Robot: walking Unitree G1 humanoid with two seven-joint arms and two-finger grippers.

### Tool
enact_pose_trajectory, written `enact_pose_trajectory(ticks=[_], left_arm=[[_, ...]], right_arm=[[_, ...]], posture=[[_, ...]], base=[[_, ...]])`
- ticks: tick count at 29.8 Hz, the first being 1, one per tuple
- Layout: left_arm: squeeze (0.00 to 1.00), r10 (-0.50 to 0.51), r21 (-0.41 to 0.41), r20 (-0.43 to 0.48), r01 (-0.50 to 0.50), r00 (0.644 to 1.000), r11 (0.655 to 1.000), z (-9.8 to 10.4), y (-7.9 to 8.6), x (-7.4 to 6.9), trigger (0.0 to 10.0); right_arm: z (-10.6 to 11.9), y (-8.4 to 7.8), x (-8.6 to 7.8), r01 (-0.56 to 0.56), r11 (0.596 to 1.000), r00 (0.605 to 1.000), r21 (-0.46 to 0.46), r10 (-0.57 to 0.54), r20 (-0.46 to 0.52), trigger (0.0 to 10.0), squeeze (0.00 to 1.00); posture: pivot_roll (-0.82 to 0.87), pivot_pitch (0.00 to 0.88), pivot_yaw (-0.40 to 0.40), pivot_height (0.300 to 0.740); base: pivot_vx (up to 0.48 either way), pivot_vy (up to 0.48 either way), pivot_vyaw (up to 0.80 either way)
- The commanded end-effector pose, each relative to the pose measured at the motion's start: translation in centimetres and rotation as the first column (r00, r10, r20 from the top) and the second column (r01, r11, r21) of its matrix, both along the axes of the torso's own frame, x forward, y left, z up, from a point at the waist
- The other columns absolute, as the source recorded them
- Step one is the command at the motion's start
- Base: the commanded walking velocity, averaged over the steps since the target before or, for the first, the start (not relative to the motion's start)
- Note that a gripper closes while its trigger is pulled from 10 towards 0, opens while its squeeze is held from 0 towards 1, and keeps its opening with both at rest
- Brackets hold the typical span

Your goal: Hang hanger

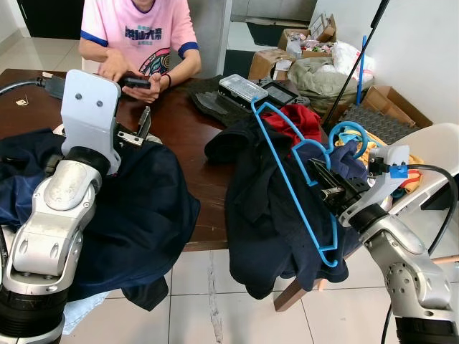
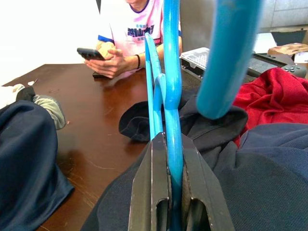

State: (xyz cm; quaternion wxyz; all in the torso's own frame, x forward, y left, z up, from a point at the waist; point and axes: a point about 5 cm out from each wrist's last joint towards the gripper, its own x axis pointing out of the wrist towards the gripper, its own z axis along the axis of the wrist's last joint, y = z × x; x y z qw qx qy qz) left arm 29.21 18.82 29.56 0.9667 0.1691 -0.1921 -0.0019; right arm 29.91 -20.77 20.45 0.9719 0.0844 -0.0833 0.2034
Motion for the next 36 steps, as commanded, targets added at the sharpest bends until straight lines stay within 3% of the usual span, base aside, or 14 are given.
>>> enact_pose_trajectory(ticks=[1,15,21,24,25,26,27,28,30,31,32,33,35,36], left_arm=[[0.00,0.002,0.043,0.009,-0.003,1.000,0.999,0.3,0.1,0.0,10.0],[0.00,-0.045,0.075,0.052,0.041,0.998,0.996,1.7,-0.5,0.3,10.0],[0.00,-0.150,0.075,0.041,0.146,0.988,0.986,2.2,-0.9,0.4,10.0],[0.00,-0.150,0.075,0.041,0.146,0.988,0.986,2.2,-0.9,0.4,10.0],[0.00,-0.217,0.126,0.023,0.213,0.976,0.969,2.7,-0.8,0.2,10.0],[0.00,-0.217,0.126,0.023,0.213,0.976,0.969,2.7,-0.8,0.2,10.0],[0.00,-0.328,0.187,-0.037,0.329,0.944,0.926,3.1,-0.7,-0.5,10.0],[0.00,-0.328,0.187,-0.037,0.329,0.944,0.926,3.1,-0.7,-0.5,10.0],[0.00,-0.491,0.261,-0.168,0.519,0.855,0.814,3.3,-0.9,-2.0,10.0],[0.00,-0.566,0.284,-0.256,0.620,0.784,0.731,3.1,-0.9,-3.1,10.0],[0.00,-0.603,0.292,-0.310,0.677,0.735,0.676,3.0,-0.9,-3.7,10.0],[0.00,-0.603,0.292,-0.310,0.677,0.735,0.676,3.0,-0.9,-3.7,10.0],[0.00,-0.653,0.293,-0.493,0.816,0.575,0.498,2.7,-0.3,-5.9,10.0],[0.00,-0.653,0.293,-0.493,0.816,0.575,0.498,2.7,-0.3,-5.9,10.0]], right_arm=[[-0.3,-0.3,0.0,0.016,1.000,1.000,-0.001,-0.016,-0.002,10.0,0.00],[0.0,-0.2,0.1,0.021,1.000,1.000,0.002,-0.021,0.009,10.0,0.00],[0.0,-0.3,0.1,0.022,1.000,1.000,0.003,-0.022,0.010,10.0,0.00],[0.0,-0.3,0.1,0.022,1.000,1.000,0.003,-0.022,0.010,10.0,0.00],[-0.1,-0.3,0.2,0.021,1.000,1.000,0.004,-0.021,0.010,10.0,0.00],[-0.1,-0.3,0.2,0.021,1.000,1.000,0.004,-0.021,0.010,10.0,0.00],[-0.1,-0.3,0.2,0.022,1.000,1.000,0.004,-0.022,0.010,10.0,0.00],[-0.1,-0.3,0.2,0.022,1.000,1.000,0.004,-0.022,0.010,10.0,0.00],[-0.1,-0.3,0.2,0.022,1.000,1.000,0.005,-0.023,0.011,10.0,0.00],[-0.1,-0.3,0.2,0.024,1.000,1.000,0.004,-0.024,0.011,10.0,0.00],[-0.1,-0.4,0.2,0.025,1.000,1.000,0.003,-0.025,0.011,10.0,0.00],[-0.1,-0.4,0.2,0.025,1.000,1.000,0.003,-0.025,0.011,10.0,0.00],[-0.1,-0.5,0.2,0.027,1.000,1.000,0.001,-0.027,0.010,10.0,0.00],[-0.1,-0.5,0.2,0.027,1.000,1.000,0.001,-0.027,0.010,10.0,0.00]], posture=[[0.09,0.119,-0.076,0.740],[0.09,0.114,-0.071,0.740],[0.10,0.113,-0.070,0.740],[0.10,0.113,-0.070,0.740],[0.10,0.115,-0.071,0.740],[0.10,0.115,-0.071,0.740],[0.10,0.116,-0.067,0.740],[0.10,0.116,-0.067,0.740],[0.10,0.116,-0.068,0.740],[0.11,0.118,-0.065,0.740],[0.11,0.118,-0.065,0.740],[0.11,0.118,-0.065,0.740],[0.11,0.120,-0.067,0.740],[0.11,0.120,-0.067,0.740]], base=[[0.480,0.000,0.00],[0.467,0.000,0.00],[0.000,0.000,0.00],[0.000,0.000,0.00],[0.000,0.000,0.00],[0.000,0.000,0.00],[0.000,0.000,0.00],[0.000,0.000,0.00],[0.000,0.000,0.00],[0.000,0.000,0.00],[0.000,0.000,0.00],[0.000,0.000,0.00],[0.000,0.000,0.00],[0.000,0.000,0.00]])
